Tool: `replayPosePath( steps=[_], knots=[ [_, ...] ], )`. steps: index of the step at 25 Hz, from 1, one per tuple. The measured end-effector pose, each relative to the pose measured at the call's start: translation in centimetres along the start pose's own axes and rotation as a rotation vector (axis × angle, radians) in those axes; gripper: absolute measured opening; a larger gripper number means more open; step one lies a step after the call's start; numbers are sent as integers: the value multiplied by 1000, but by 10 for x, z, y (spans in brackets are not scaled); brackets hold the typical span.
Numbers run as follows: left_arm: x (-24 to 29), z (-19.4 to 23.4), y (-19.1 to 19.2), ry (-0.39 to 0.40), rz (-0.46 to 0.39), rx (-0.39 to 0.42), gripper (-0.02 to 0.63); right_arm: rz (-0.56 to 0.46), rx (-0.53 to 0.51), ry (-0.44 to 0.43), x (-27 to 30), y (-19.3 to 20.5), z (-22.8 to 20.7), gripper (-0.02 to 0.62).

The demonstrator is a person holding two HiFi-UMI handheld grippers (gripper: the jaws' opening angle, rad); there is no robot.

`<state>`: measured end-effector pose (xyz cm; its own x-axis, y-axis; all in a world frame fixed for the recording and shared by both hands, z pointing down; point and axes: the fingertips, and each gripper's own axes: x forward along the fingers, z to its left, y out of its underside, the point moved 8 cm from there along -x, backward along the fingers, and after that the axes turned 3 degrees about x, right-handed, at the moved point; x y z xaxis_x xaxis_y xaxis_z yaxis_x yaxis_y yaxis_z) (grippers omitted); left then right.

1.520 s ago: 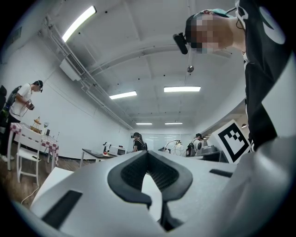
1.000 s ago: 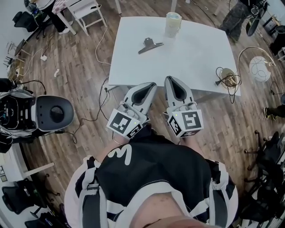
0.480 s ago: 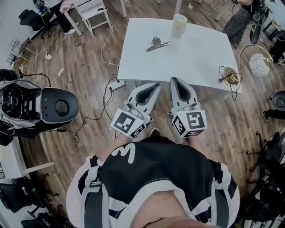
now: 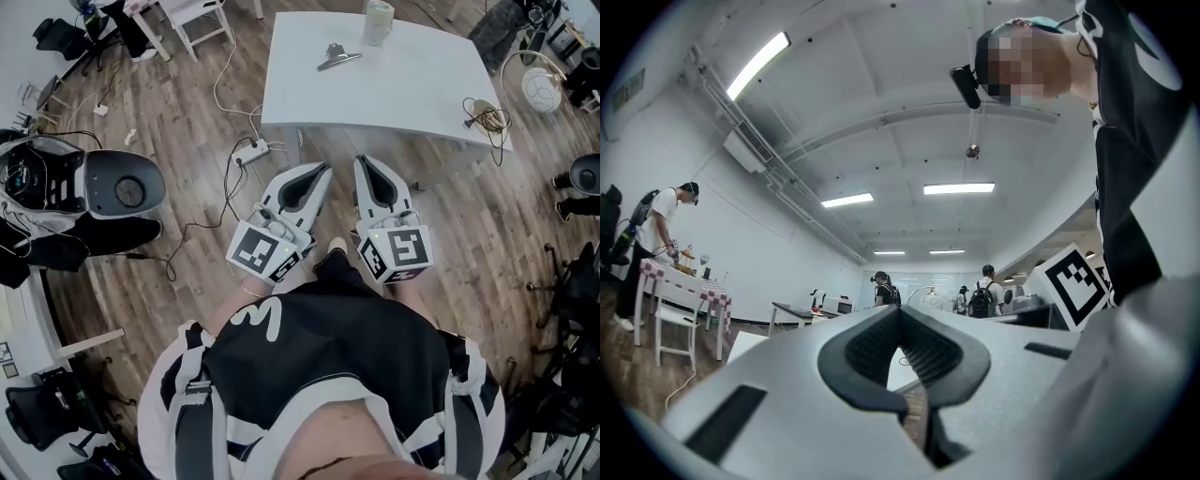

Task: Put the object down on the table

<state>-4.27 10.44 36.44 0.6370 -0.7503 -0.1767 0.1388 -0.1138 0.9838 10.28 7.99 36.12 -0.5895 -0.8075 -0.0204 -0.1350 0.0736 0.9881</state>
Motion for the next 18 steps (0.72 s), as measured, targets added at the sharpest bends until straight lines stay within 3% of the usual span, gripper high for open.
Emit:
replayPosePath(
  steps=[10, 18],
  knots=[
    [-76, -50, -6, 41, 10, -19, 5, -5, 14, 43, -70, 15, 66, 18],
    [-102, -71, -15, 56, -10, -12, 5, -30, -3, 50, -100, 13, 90, 18]
  ],
)
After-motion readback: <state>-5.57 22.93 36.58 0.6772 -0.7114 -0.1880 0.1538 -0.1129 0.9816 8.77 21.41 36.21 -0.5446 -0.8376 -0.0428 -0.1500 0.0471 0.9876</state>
